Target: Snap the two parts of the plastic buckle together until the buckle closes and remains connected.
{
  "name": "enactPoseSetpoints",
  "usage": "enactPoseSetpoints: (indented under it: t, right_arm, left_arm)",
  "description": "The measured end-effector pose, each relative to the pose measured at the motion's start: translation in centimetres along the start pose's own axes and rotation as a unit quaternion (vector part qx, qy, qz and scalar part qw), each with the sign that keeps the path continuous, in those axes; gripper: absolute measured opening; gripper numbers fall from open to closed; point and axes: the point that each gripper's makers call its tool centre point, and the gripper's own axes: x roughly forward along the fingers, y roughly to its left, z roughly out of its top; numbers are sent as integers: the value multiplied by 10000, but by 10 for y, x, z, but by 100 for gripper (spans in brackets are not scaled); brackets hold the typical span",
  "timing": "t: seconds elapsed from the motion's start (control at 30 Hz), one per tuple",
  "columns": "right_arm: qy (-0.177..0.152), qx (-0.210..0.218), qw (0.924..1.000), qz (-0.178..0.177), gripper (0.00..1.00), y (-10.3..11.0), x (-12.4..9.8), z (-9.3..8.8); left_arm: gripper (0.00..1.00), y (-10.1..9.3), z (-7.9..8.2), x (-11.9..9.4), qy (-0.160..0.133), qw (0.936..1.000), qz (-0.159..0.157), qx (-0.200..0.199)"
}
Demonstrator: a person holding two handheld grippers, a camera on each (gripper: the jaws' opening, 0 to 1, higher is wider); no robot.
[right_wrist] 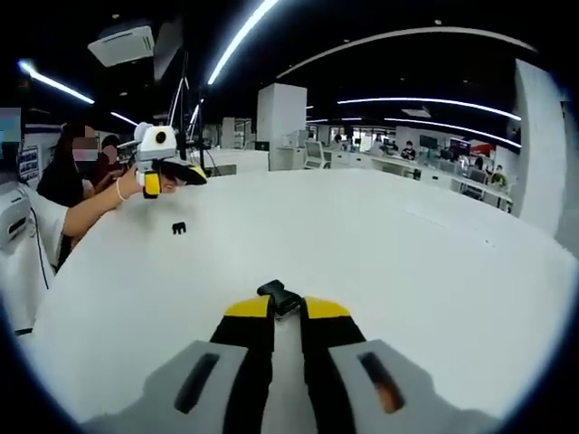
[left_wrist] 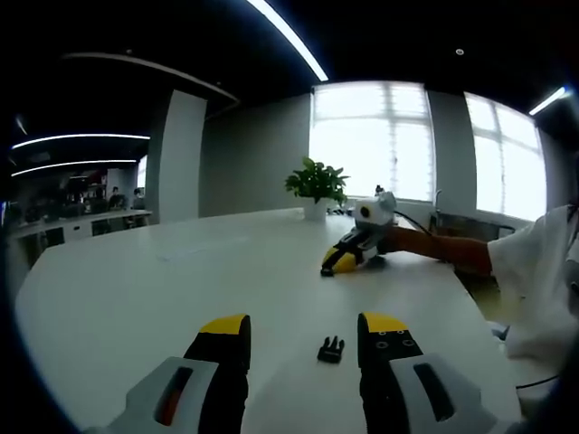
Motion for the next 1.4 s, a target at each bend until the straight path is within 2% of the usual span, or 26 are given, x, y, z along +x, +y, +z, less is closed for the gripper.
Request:
enactPoseSetpoints:
  t: [0.1,0.23,0.4,0.53,0.63,0.93,1.2,1.4]
  right_arm:
    - [-118,302,9991,-289,11,-7,-5,4]
    - [-128,743,9938,-814,11,-12,-15,0]
    - [-110,856,9911,-1009,11,1,-24,-3]
    - [-163,882,9900,-1085,11,11,-29,0]
    - [-36,678,9909,-1158,11,18,-31,0]
    - [74,600,9914,-1156,11,38,-31,-5]
    - [64,574,9915,-1165,11,46,-33,-7]
    - [179,440,9922,-1149,11,51,-32,-12]
  left_arm:
    - [48,0,0,0,-2,10000,0,-1]
    - [48,0,-1,1,20,10000,0,12]
    - [48,0,-1,1,29,10000,-1,10]
    - [48,0,-2,2,52,10000,-5,17]
    - [48,1,-2,2,66,10000,-5,25]
    - [48,0,-3,2,72,10000,-6,26]
    - [48,-1,-4,3,87,10000,-7,37]
    - [48,-2,-5,3,102,9999,-18,56]
